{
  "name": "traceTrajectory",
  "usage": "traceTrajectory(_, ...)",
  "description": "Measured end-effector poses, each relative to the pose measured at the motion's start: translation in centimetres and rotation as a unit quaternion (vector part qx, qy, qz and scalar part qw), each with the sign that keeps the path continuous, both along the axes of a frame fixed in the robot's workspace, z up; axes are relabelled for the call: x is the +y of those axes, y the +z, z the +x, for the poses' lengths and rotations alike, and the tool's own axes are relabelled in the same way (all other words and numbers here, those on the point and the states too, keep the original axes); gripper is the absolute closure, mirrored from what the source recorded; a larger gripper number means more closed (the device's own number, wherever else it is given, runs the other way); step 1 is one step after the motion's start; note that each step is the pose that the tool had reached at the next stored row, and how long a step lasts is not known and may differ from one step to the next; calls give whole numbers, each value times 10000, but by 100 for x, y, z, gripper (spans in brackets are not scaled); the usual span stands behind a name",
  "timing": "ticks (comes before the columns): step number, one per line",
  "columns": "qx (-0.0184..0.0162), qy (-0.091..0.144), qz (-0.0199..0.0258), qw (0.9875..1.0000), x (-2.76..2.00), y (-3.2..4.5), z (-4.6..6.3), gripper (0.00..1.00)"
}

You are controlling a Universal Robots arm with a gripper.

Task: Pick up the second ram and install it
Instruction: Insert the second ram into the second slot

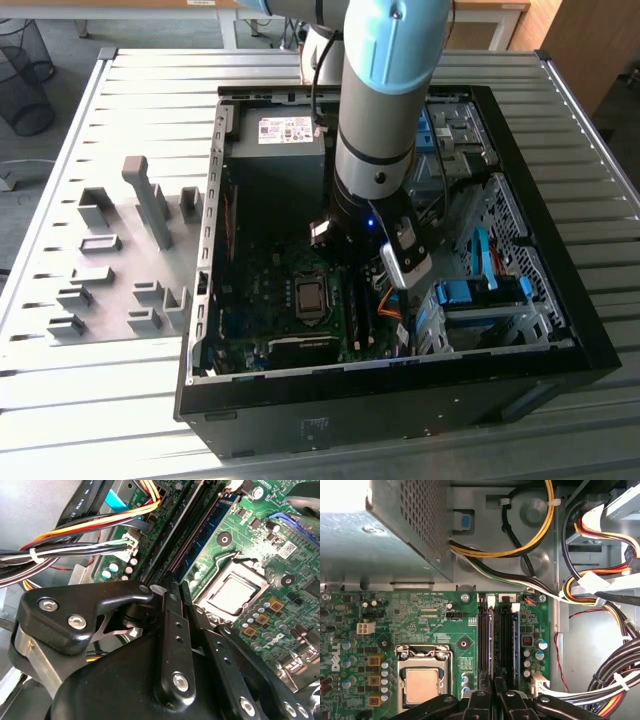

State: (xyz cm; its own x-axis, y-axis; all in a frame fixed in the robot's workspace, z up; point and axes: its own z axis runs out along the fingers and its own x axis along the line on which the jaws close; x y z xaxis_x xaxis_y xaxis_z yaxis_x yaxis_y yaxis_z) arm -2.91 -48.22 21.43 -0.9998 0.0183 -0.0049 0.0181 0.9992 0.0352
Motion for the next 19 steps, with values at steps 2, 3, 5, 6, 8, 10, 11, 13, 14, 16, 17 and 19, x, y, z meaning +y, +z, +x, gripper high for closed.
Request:
traceTrajectory(2,0,-1,0,10000,0,-3,0,86)
traceTrajectory(3,0,-1,0,10000,0,-5,0,86)
traceTrajectory(5,0,-1,0,10000,0,-9,0,86)
traceTrajectory(6,0,-2,0,10000,0,-11,0,86)
traceTrajectory(8,-1,-1,2,10000,0,-20,0,86)
traceTrajectory(10,0,-1,0,10000,0,-21,0,86)
traceTrajectory(11,0,-1,0,10000,0,-20,0,86)
traceTrajectory(13,0,-1,1,10000,0,-19,0,86)
traceTrajectory(14,-1,-1,1,10000,0,-19,0,86)
traceTrajectory(16,0,-2,0,10000,0,-13,0,86)
traceTrajectory(17,0,-1,-1,10000,-1,-4,0,86)
traceTrajectory(19,-1,-1,2,10000,0,0,0,86)
